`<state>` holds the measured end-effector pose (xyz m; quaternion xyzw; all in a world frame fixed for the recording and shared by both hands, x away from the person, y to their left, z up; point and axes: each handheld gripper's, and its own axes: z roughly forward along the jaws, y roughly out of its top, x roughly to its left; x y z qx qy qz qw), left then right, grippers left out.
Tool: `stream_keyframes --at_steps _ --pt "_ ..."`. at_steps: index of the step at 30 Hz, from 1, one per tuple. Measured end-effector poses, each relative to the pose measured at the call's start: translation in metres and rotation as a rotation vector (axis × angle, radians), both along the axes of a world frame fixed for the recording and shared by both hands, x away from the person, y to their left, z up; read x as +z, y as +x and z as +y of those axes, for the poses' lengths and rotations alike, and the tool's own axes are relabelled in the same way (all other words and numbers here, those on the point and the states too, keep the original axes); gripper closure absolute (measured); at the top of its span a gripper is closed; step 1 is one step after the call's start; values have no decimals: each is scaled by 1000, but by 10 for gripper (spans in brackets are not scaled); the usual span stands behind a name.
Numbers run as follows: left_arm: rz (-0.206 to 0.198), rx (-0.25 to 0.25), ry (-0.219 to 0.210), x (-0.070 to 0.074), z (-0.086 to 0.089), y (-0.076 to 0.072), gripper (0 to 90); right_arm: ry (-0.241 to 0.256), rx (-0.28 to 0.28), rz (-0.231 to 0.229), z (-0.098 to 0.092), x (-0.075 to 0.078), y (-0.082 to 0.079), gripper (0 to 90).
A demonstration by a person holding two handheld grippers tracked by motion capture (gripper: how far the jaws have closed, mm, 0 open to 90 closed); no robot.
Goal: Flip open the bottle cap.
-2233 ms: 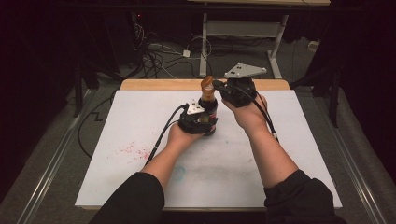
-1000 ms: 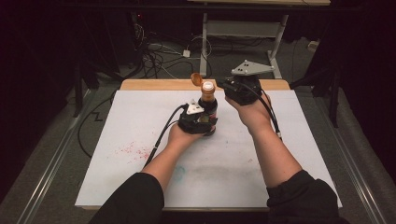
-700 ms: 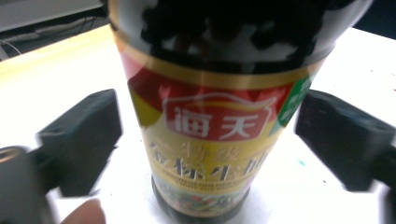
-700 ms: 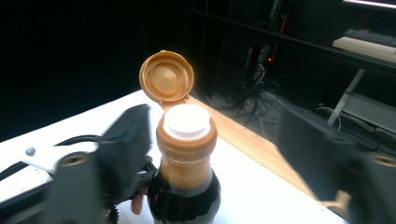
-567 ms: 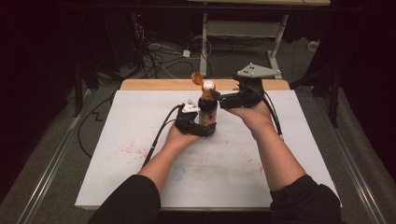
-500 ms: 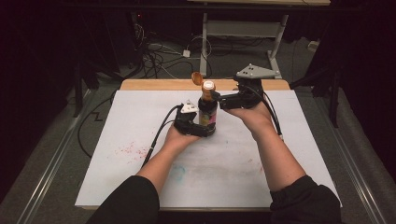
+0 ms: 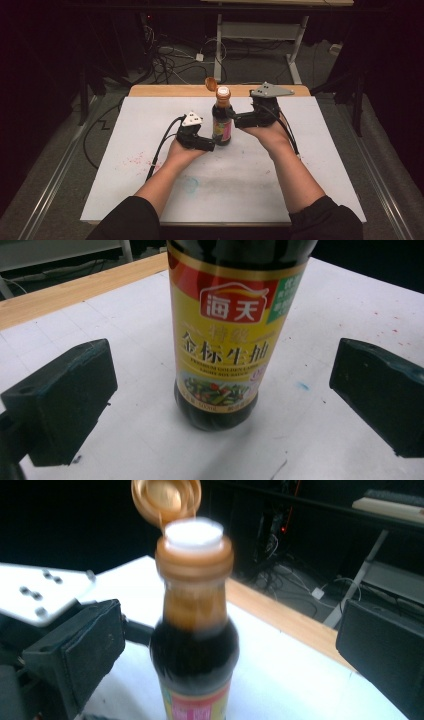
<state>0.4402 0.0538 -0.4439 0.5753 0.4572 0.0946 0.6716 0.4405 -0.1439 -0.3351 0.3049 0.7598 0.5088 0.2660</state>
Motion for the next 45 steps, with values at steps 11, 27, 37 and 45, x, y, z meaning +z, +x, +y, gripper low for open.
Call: stream_keyframes --at_steps 11,27,37,45 --pt "37 -2 -2 -19 16 -13 0 -27 -15 48 -9 -48 -4 2" --pt "12 46 34 -36 51 -45 0 -58 -38 81 -30 -108 -29 2" --pt "1 46 40 -39 72 -72 0 -49 -58 77 -49 -123 -53 2" --pt "-15 59 49 -44 93 -101 0 -33 -85 79 -63 -132 -75 2"
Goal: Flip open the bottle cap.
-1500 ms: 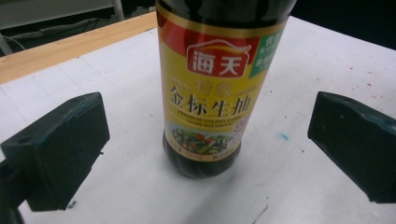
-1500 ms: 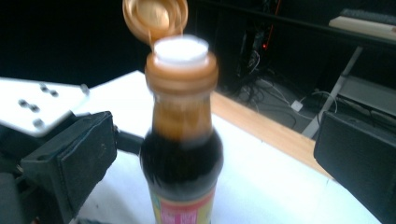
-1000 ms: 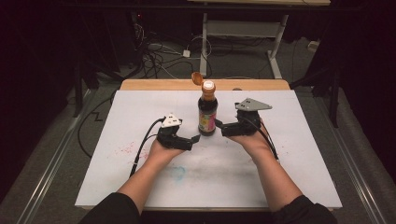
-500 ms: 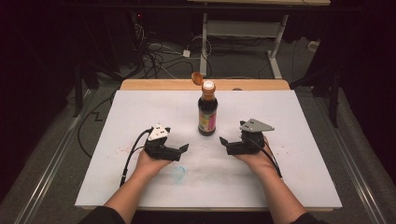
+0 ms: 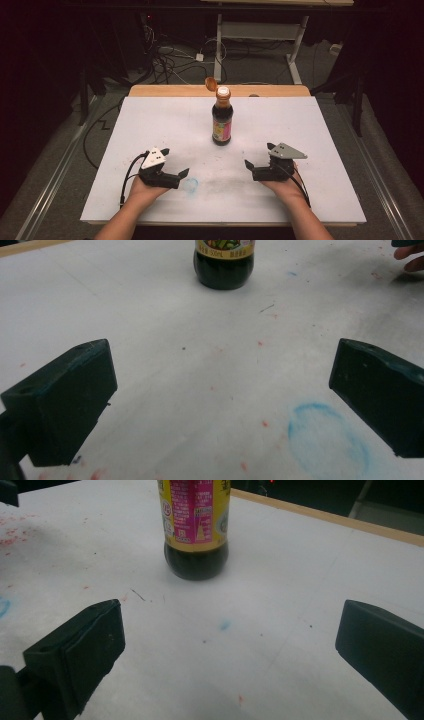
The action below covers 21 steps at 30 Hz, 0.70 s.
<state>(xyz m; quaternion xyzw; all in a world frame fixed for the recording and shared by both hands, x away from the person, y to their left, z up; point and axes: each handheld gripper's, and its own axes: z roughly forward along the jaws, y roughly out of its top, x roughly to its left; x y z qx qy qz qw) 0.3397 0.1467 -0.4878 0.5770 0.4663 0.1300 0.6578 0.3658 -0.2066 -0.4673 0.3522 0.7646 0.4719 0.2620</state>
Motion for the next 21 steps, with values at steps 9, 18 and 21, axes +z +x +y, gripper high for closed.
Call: stream_keyframes --at_steps 9,18,21 --pt "-18 21 -13 -6 20 -28 0 18 -18 -24 -20 -3 -31 2" --pt "-37 28 1 -8 20 -32 0 -9 -43 -23 -25 -11 -37 2" --pt "-32 27 -2 -8 20 -32 0 -26 -43 -17 -23 -13 -36 2"
